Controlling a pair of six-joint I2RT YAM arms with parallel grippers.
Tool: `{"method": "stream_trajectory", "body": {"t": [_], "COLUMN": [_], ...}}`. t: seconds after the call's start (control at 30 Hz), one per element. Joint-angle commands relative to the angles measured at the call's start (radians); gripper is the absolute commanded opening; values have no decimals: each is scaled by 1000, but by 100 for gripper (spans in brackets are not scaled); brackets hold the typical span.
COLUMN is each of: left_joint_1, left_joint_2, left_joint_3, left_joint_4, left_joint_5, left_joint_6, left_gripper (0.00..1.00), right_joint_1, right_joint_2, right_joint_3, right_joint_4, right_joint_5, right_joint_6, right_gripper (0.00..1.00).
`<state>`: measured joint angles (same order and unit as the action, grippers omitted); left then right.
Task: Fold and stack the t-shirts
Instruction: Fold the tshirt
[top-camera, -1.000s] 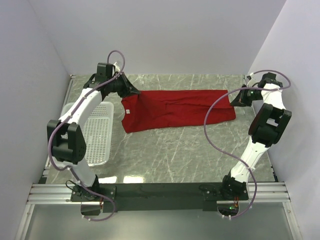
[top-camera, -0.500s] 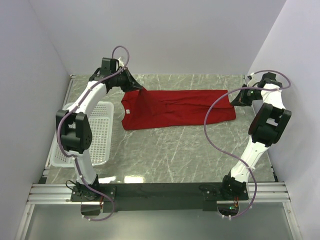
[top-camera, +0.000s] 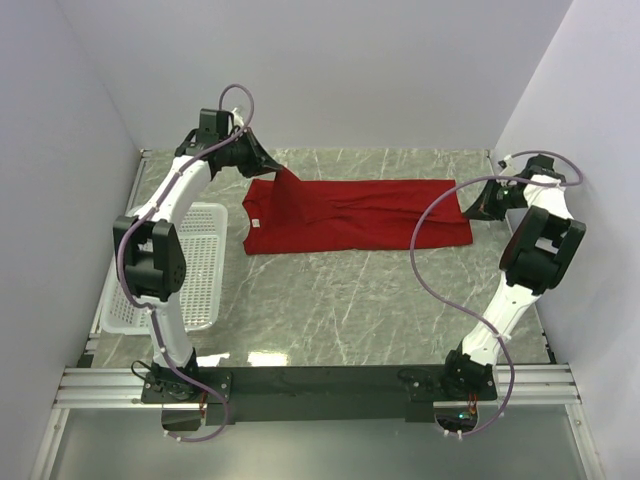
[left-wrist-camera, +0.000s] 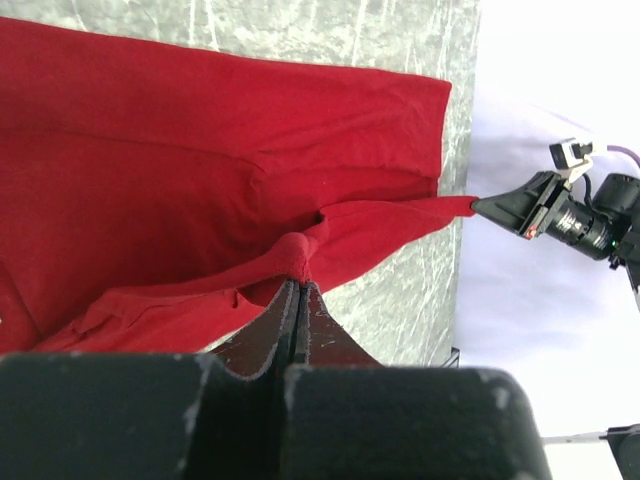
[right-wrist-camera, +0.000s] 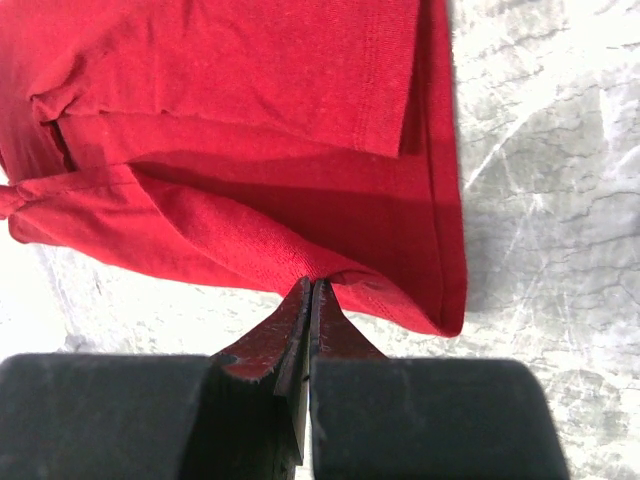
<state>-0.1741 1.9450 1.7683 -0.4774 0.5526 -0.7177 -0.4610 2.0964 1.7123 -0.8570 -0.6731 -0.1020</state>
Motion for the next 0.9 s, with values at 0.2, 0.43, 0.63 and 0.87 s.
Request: {"method": "stream_trajectory", "body": {"t": [0.2,0.43,0.63,0.87], "left_joint_1": [28,48,64,64], "left_joint_2": [45,55,65,98], "left_joint_3": [59,46,36,68], "left_joint_4": [10,0,0,3], "left_joint_5": [-16,-34,-42,-34], "left_joint_6": [24,35,38,37], "left_gripper": [1,1,1,1], "right_joint_1": [-31,-33,-30,-21], "right_joint_2": [-75,-65,-30,-7], "right_joint_3": [-29,-22,15,15], "right_joint_4": [90,139,144,154], "right_joint_5": [24,67,58,60], "right_joint_6": [44,100,133,140], "right_gripper": [0,0,0,0]}}
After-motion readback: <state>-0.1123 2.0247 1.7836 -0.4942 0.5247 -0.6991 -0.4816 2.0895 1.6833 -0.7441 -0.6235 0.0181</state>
